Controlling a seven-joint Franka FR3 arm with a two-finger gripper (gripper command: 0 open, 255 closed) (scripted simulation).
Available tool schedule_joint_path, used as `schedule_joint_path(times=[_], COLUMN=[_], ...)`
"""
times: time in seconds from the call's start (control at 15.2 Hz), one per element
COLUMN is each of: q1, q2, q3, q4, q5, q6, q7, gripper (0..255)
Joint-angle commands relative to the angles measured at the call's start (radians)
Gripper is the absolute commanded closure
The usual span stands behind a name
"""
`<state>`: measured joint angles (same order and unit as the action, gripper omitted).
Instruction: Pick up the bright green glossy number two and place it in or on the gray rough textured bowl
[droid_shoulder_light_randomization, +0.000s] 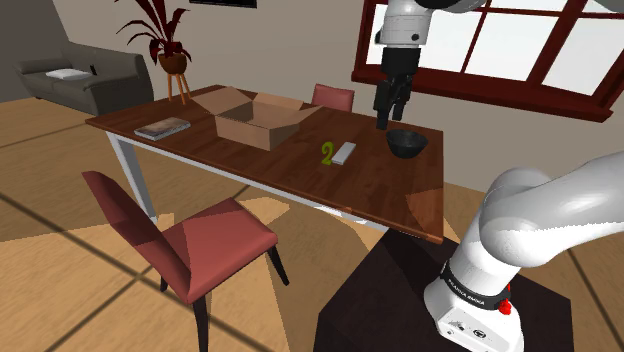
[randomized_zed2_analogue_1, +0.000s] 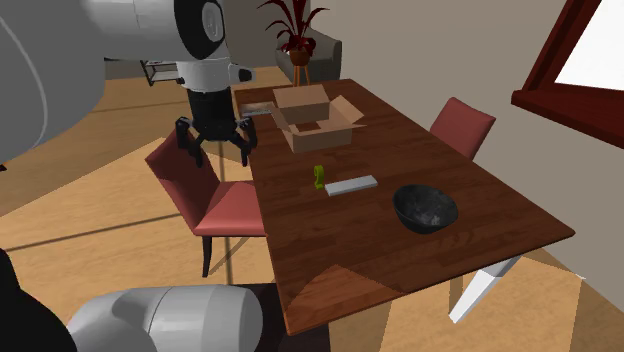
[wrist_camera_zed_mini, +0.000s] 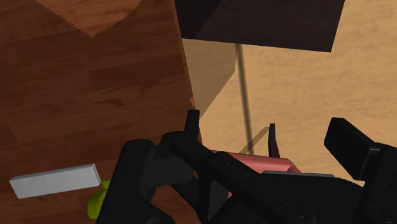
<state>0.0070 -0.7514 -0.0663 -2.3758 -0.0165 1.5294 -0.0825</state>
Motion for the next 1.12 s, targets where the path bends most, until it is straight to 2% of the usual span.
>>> schedule_joint_path(times=[0.0,0.53,1.06], q1=[0.000,-0.021,-0.034], q2=[0.000,0.224,0.496], q3=[0.000,-0.084,-0.158], q4=[0.000,0.015,0.116], q5=[0.000,-0.071,-0.095], q6=[0.000,0.226,0.418], q7=[0.000,-0.109,-0.214], gripper=[0,0,0])
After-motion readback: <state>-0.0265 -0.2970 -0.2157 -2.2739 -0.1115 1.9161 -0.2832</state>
